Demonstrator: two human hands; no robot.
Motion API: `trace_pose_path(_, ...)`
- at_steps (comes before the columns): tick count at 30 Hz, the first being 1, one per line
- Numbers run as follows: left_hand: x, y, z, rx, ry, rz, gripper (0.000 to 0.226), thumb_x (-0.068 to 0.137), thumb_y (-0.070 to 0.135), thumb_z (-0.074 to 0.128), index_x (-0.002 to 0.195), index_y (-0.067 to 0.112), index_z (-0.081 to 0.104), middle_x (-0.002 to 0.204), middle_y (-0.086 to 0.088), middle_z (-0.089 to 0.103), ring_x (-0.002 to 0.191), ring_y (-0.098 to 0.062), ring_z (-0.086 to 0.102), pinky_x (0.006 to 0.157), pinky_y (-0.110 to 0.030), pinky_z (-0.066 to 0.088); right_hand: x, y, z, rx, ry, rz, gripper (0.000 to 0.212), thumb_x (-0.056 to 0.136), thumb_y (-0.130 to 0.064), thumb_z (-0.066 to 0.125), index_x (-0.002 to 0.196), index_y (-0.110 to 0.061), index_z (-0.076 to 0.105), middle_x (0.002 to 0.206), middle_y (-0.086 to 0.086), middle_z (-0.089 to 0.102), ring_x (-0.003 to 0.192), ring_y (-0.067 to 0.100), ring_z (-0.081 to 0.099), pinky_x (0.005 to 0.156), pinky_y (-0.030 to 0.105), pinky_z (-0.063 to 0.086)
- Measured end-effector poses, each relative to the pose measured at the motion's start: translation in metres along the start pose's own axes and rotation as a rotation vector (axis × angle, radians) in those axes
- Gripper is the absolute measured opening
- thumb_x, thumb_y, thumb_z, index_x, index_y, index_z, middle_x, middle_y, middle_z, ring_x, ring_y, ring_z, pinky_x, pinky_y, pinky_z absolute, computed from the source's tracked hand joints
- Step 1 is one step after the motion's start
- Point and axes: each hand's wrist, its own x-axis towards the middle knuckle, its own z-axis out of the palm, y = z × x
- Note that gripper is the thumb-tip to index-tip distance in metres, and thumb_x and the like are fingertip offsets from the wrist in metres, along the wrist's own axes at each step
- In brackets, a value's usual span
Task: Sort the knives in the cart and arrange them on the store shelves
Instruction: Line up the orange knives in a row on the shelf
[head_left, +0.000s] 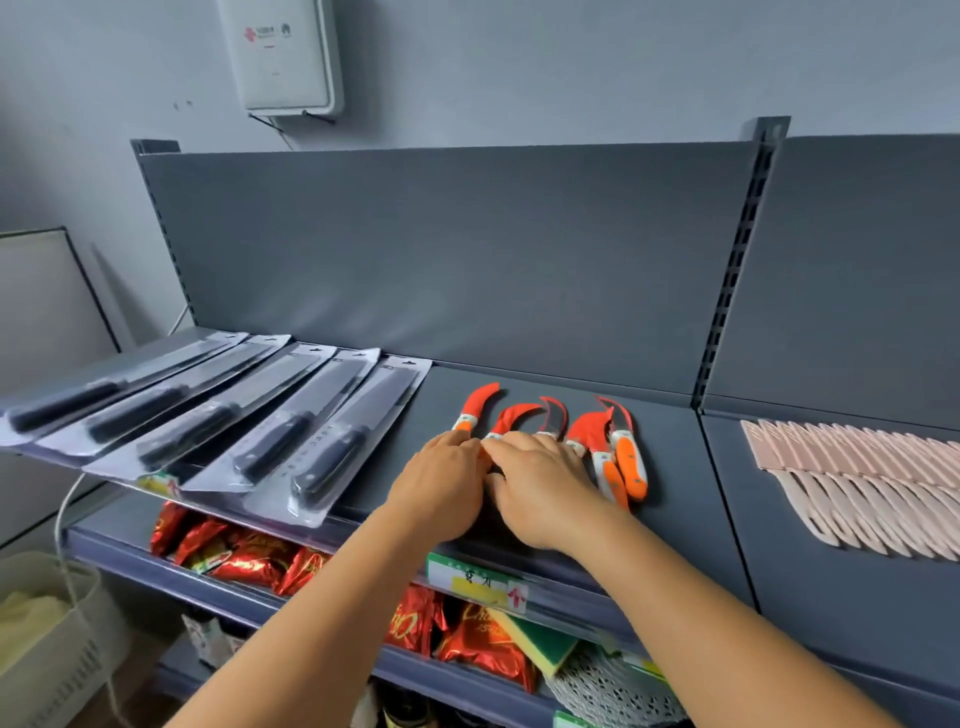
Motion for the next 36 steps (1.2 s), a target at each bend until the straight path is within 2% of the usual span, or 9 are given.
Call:
trace_pose_path(3,0.011,-0.012,-0.008,0.009,0.019,-0.037,0.033,0.1,0.024,0.036,0.112,0.008,0.062,0.134,-0.008,0.049,0.119,-0.028,0.048,0.093,-0.036,0.041,0.022,-0.001,0.006,-0.021,-0.079,0.022,0.039,0.099,-0.032,0.031,0.135,-0.022,0.042,0.142,0.004,0.043,0.129,0.03,0.037,0.11,0.043,0.024)
trace_pose_path(8,0.034,-0.031,-0.008,-0.031,0.068,-0.151,0.035,0.091,0.028,0.036,0.091,0.008,0.066,0.105,-0.01,0.061,0.105,-0.029,0.053,0.085,-0.036,0.043,0.043,-0.01,0.007,-0.023,-0.066,0.123,0.033,0.1,-0.037,0.029,0.121,-0.018,0.047,0.13,0.01,0.052,0.119,0.035,0.046,0.097,0.044,0.034)
trace_pose_path(14,0.05,-0.039,-0.018,-0.012,0.054,-0.176,0.024,0.088,0.018,0.053,0.11,0.016,0.063,0.115,-0.011,0.051,0.107,-0.034,0.054,0.087,-0.039,0.044,0.059,-0.028,0.01,-0.068,-0.095,0.214,0.034,0.094,-0.036,0.043,0.124,-0.022,0.049,0.13,0.013,0.046,0.121,0.034,0.039,0.097,0.042,0.035)
trace_pose_path(19,0.054,-0.046,-0.021,-0.067,0.071,-0.1,0.017,0.094,0.023,0.048,0.105,0.019,0.059,0.106,-0.01,0.052,0.101,-0.036,0.058,0.08,-0.036,0.044,0.067,-0.037,0.013,-0.038,-0.066,0.393,0.038,0.091,-0.023,0.053,0.128,-0.019,0.044,0.127,0.014,0.045,0.12,0.037,0.044,0.095,0.042,0.038)
trace_pose_path(24,0.048,-0.042,-0.033,-0.181,0.083,-0.023,0.037,0.089,0.001,0.04,0.116,0.014,0.062,0.111,-0.013,0.055,0.107,-0.031,0.054,0.082,-0.031,0.043,0.064,-0.042,0.007,0.092,0.078,0.626,0.035,0.09,-0.015,0.054,0.122,-0.01,0.043,0.124,0.017,0.051,0.117,0.035,0.051,0.09,0.037,0.042)
trace_pose_path(26,0.048,-0.04,-0.032,-0.181,0.069,0.007,0.034,0.083,-0.004,0.039,0.108,0.003,0.061,0.095,-0.017,0.06,0.107,-0.033,0.05,0.073,-0.033,0.041,0.059,-0.045,0.002,0.053,0.109,0.669,0.034,0.09,-0.01,0.053,0.123,-0.008,0.047,0.126,0.015,0.048,0.116,0.032,0.052,0.088,0.035,0.043)
trace_pose_path(29,0.045,-0.035,-0.027,-0.212,0.018,0.055,0.026,0.083,-0.006,0.037,0.097,-0.004,0.059,0.07,-0.015,0.043,0.101,-0.04,0.048,0.061,-0.027,0.029,0.05,-0.052,-0.006,-0.11,0.133,0.682,0.042,0.09,-0.001,0.048,0.131,-0.006,0.041,0.131,0.014,0.041,0.118,0.031,0.048,0.091,0.035,0.042)
trace_pose_path(33,0.039,-0.028,-0.018,-0.291,-0.074,0.097,0.022,0.089,0.0,0.033,0.099,0.001,0.052,0.094,-0.017,0.043,0.088,-0.027,0.04,0.063,-0.021,0.023,0.044,-0.058,0.005,-0.211,0.062,0.664,0.054,0.09,-0.002,0.05,0.139,-0.003,0.028,0.138,0.015,0.034,0.127,0.033,0.036,0.102,0.037,0.034)
trace_pose_path(36,0.039,-0.027,-0.012,-0.285,-0.128,0.07,0.029,0.087,0.005,0.036,0.115,-0.001,0.045,0.104,-0.019,0.041,0.108,-0.036,0.042,0.083,-0.031,0.036,0.045,-0.058,0.014,-0.14,0.043,0.685,0.057,0.089,-0.007,0.051,0.141,-0.004,0.026,0.14,0.016,0.032,0.13,0.035,0.033,0.105,0.038,0.03)
